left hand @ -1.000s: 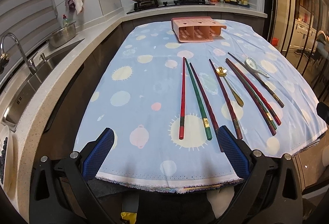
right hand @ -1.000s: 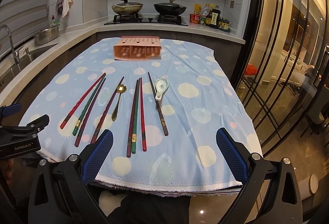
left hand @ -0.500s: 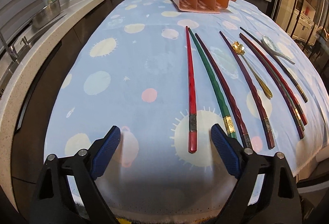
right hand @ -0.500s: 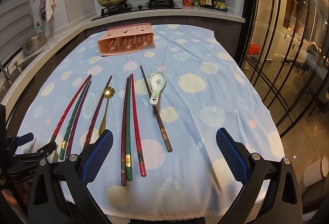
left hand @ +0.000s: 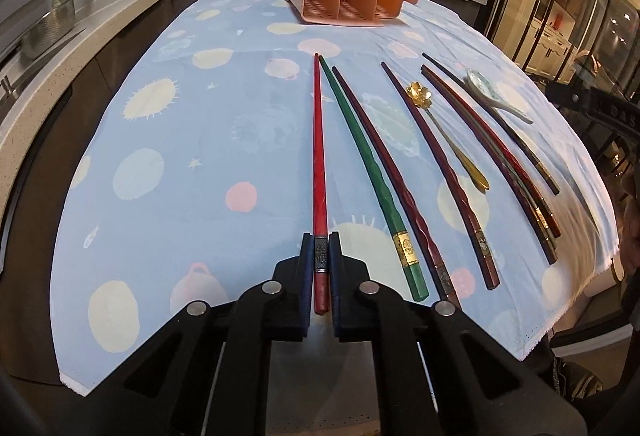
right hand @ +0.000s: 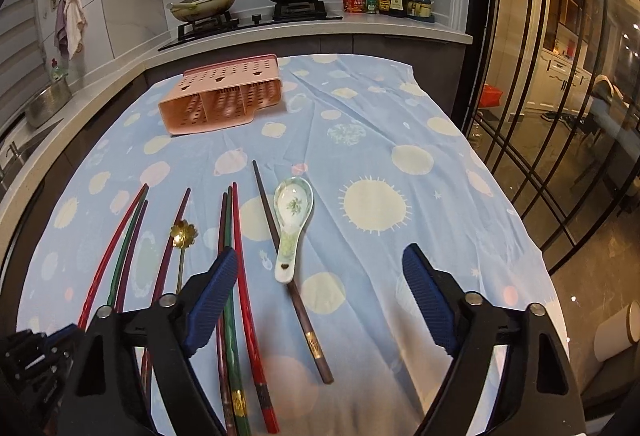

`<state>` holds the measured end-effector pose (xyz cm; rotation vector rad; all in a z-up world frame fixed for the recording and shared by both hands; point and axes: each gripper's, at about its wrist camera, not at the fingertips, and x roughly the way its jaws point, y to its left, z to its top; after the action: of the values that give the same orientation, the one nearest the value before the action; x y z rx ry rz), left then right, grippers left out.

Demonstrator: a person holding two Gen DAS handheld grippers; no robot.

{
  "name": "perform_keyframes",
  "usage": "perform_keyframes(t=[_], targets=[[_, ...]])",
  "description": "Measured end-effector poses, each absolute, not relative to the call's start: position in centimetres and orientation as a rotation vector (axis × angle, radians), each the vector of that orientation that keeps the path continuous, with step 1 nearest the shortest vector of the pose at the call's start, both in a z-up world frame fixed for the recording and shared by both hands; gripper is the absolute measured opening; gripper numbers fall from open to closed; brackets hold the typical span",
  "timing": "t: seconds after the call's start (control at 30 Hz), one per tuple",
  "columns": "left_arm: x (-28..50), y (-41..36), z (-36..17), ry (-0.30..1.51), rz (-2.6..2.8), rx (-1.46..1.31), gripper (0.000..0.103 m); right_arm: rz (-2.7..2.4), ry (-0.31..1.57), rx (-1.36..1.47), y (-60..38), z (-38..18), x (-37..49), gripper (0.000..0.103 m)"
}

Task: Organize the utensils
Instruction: 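Grasp the single red chopstick with the left tool while the right tool moves toward the white spoon, then close the right tool on the white ceramic spoon's handle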

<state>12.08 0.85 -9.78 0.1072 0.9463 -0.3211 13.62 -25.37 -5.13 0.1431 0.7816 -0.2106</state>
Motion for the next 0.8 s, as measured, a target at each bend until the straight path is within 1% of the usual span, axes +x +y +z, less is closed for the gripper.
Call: perform_keyframes(t=[0.03, 0.1, 0.13, 0.2, 0.27, 0.57, 0.63, 0.67, 0.7, 0.8], targets=[[12.1, 0.8, -9.8, 0.944, -0.322, 0.111, 0.007, -0.205, 0.783, 0.153, -25.5, -5.2, 14.3, 0.067], [12.3, 0.8, -9.8, 0.945, -0.325, 0.108, 0.007, -0.2, 0.792, 0.162, -25.6, -5.6, 15.6, 0.057], [12.4, 0.9, -9.8, 0.947, -0.328, 0.104, 0.007, -0.198, 0.797, 0.168, -25.7, -5.9, 16.2, 0.054], [12.4, 1.1, -9.8, 0.948, -0.334, 0.095, 0.007, -0.195, 0.816, 0.181, -25.8, -6.7, 17.2, 0.043], [12.5, 1.2, -9.8, 0.949, -0.339, 0.087, 0.007, -0.191, 0.838, 0.194, -25.8, -7.6, 18.0, 0.037], [12.5, 1.4, -9.8, 0.951, -0.345, 0.069, 0.007, -0.2, 0.87, 0.2, -26.3, -8.9, 17.8, 0.036], [12.6, 1.5, -9.8, 0.955, -0.349, 0.06, 0.007, -0.204, 0.879, 0.205, -26.3, -9.2, 17.6, 0.032], [12.6, 1.5, -9.8, 0.956, -0.349, 0.06, 0.007, -0.198, 0.886, 0.215, -26.4, -9.4, 17.6, 0.025], [12.6, 1.5, -9.8, 0.957, -0.349, 0.062, 0.007, -0.195, 0.891, 0.222, -26.5, -9.6, 17.6, 0.022], [12.6, 1.4, -9.8, 0.957, -0.345, 0.069, 0.007, -0.191, 0.899, 0.219, -26.4, -9.9, 17.7, 0.018]])
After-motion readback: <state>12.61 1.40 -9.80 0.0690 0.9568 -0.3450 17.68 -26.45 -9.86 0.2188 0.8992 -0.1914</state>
